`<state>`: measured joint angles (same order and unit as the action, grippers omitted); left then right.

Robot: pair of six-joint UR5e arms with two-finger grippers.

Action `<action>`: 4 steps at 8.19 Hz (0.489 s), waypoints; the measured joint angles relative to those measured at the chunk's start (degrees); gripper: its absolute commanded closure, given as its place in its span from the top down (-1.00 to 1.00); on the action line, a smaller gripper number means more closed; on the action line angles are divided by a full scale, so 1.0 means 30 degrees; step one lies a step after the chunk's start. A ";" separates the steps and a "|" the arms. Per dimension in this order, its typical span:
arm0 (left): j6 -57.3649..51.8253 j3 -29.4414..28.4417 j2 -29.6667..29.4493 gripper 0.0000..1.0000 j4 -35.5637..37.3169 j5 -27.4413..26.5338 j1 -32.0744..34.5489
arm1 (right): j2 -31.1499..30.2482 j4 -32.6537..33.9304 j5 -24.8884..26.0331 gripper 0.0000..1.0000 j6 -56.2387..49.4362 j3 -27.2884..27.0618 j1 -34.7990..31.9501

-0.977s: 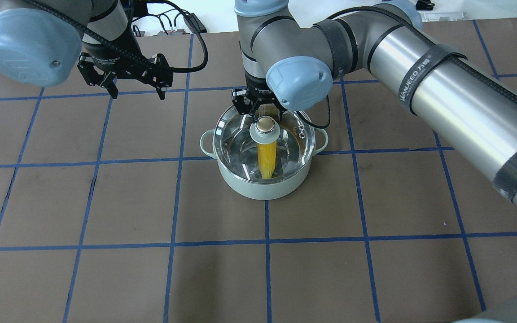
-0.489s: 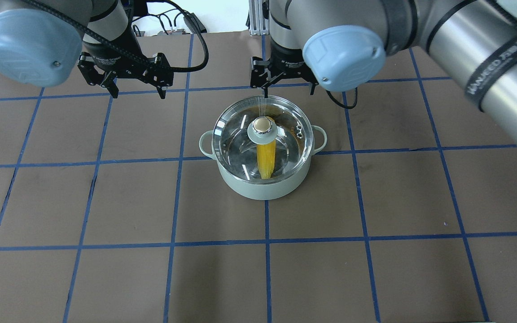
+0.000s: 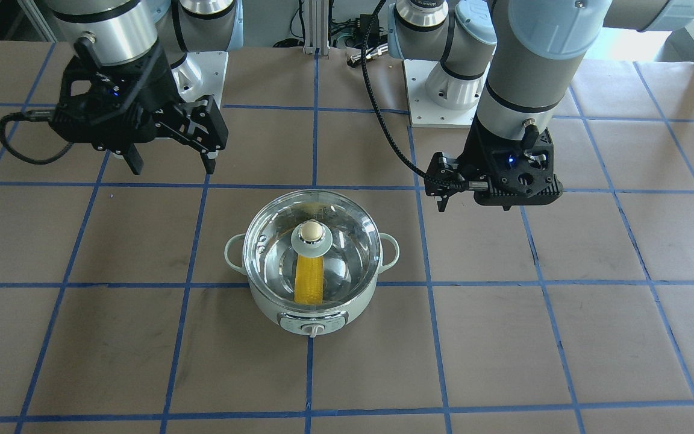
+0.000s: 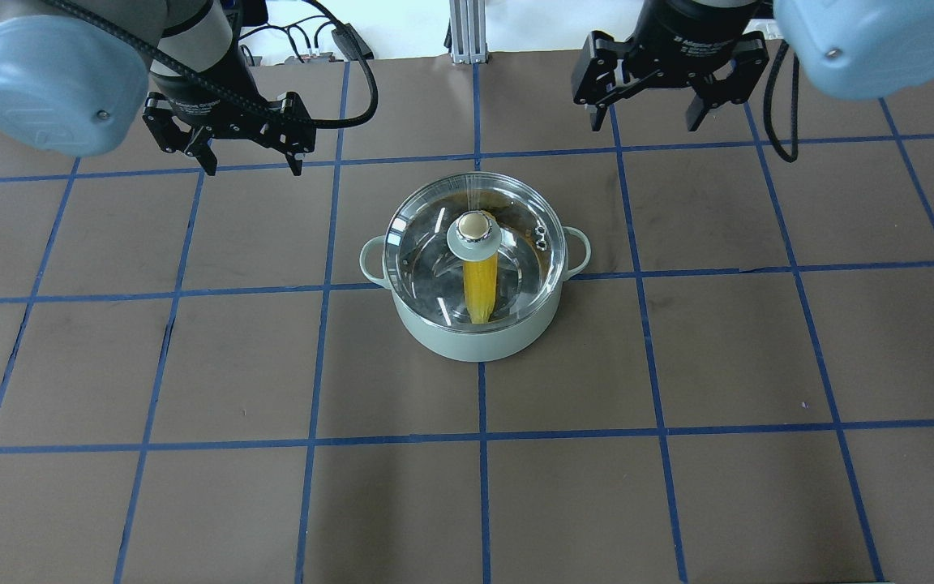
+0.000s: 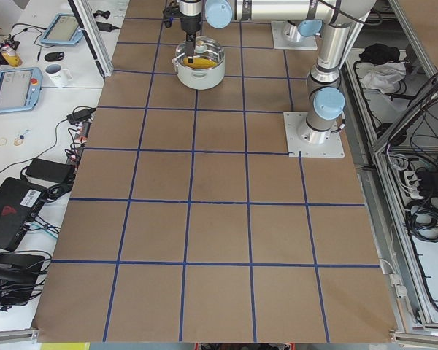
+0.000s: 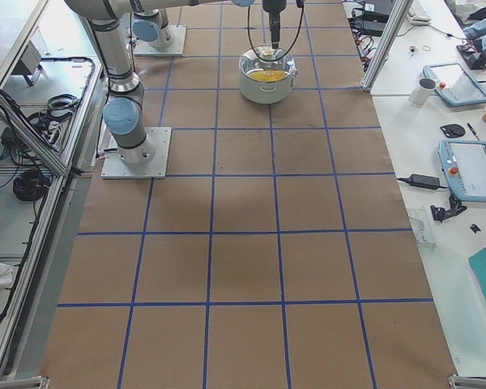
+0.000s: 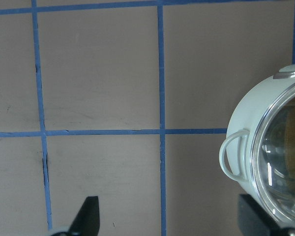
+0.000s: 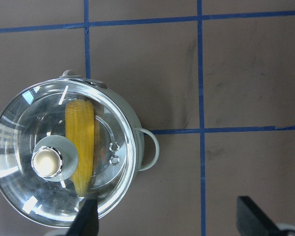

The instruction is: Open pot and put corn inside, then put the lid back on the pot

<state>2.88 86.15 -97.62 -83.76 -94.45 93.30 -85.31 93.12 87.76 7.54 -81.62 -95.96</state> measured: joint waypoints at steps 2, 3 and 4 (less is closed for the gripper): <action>0.0005 -0.0003 0.0033 1.00 -0.0001 0.0016 0.0012 | -0.0327 -0.0250 -0.0099 1.00 -0.0891 -0.0074 0.0641; 0.0005 -0.0003 0.0048 1.00 -0.0001 0.0017 0.0027 | -0.0369 -0.0256 -0.0121 1.00 -0.1009 -0.0243 0.0713; 0.0005 -0.0004 0.0078 1.00 -0.0001 0.0006 0.0034 | -0.0408 -0.0223 -0.0045 1.00 -0.1069 -0.0421 0.0741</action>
<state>2.90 86.13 -97.39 -83.76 -94.43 93.40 -86.53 92.45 87.63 4.34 -82.88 -93.73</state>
